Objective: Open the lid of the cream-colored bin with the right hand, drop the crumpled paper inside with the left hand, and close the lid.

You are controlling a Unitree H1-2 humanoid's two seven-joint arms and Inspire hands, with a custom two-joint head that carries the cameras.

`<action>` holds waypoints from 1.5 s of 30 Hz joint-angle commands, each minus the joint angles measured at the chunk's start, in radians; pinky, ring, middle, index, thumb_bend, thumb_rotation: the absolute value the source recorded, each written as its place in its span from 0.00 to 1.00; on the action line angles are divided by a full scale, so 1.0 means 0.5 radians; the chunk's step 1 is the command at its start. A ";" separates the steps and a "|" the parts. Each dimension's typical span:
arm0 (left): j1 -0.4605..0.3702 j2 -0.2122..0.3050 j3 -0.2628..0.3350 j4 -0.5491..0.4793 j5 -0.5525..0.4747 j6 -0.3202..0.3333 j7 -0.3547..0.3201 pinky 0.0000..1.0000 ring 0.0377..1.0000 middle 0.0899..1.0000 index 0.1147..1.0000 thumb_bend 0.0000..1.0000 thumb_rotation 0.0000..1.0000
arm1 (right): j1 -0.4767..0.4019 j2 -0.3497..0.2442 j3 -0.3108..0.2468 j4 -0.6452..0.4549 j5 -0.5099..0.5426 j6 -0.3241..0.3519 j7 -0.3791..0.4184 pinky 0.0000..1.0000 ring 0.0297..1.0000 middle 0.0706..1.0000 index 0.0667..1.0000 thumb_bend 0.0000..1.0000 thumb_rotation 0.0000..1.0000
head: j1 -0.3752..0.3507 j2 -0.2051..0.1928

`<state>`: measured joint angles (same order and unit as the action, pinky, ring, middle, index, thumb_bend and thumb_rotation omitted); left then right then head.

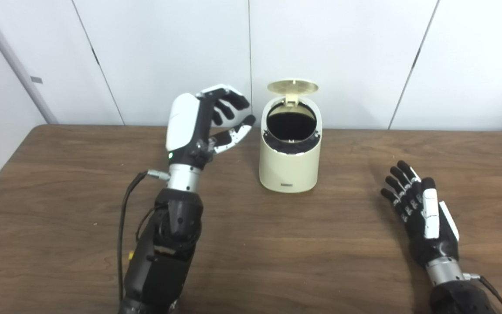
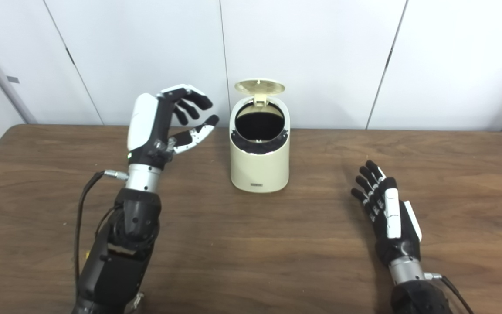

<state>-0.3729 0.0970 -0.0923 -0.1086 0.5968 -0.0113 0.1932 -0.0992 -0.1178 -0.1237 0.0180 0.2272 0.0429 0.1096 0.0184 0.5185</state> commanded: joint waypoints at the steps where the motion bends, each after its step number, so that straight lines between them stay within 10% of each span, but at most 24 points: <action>1: -0.006 -0.002 0.045 -0.092 -0.037 -0.049 0.051 0.31 0.41 0.47 0.42 0.47 0.00 | 0.003 -0.020 -0.002 0.046 -0.004 0.011 0.009 0.86 0.92 0.92 0.93 0.49 1.00 | 0.003 0.002; 12: 0.180 -0.016 0.224 -0.146 -0.261 0.021 0.014 0.33 0.43 0.47 0.40 0.47 0.00 | -0.013 -0.024 -0.008 0.039 0.024 0.002 0.014 0.86 0.93 0.93 0.93 0.54 0.99 | 0.006 0.011; 26: 0.405 -0.134 0.467 -0.384 -0.878 0.547 -0.193 0.47 0.48 0.45 0.44 0.51 0.00 | -0.006 -0.030 -0.018 0.015 0.039 0.035 0.016 0.86 0.93 0.93 0.93 0.53 1.00 | 0.018 0.033; 33: 0.505 -0.111 0.526 -0.350 -1.260 0.421 -0.342 0.59 0.65 0.66 0.43 0.50 0.06 | -0.011 -0.034 -0.021 0.017 0.047 0.034 0.020 0.85 0.93 0.93 0.93 0.53 0.99 | 0.017 0.047; 37: 0.552 -0.086 0.527 -0.291 -1.413 0.311 -0.428 0.75 0.79 0.82 0.82 0.53 0.30 | -0.011 -0.038 -0.023 0.024 0.049 0.027 0.021 0.84 0.93 0.93 0.92 0.53 0.99 | 0.018 0.048; 45: 0.650 -0.014 0.463 -0.160 -1.471 0.050 -0.562 0.94 0.94 0.96 0.98 0.50 0.58 | -0.009 -0.038 -0.023 0.003 0.057 0.046 0.011 0.84 0.93 0.93 0.92 0.53 0.99 | 0.008 0.064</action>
<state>-0.0396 0.0746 0.1417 -0.1835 -0.1276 0.0641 -0.0758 -0.1071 -0.1272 -0.1313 0.0277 0.2518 0.0459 0.1131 0.0215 0.5491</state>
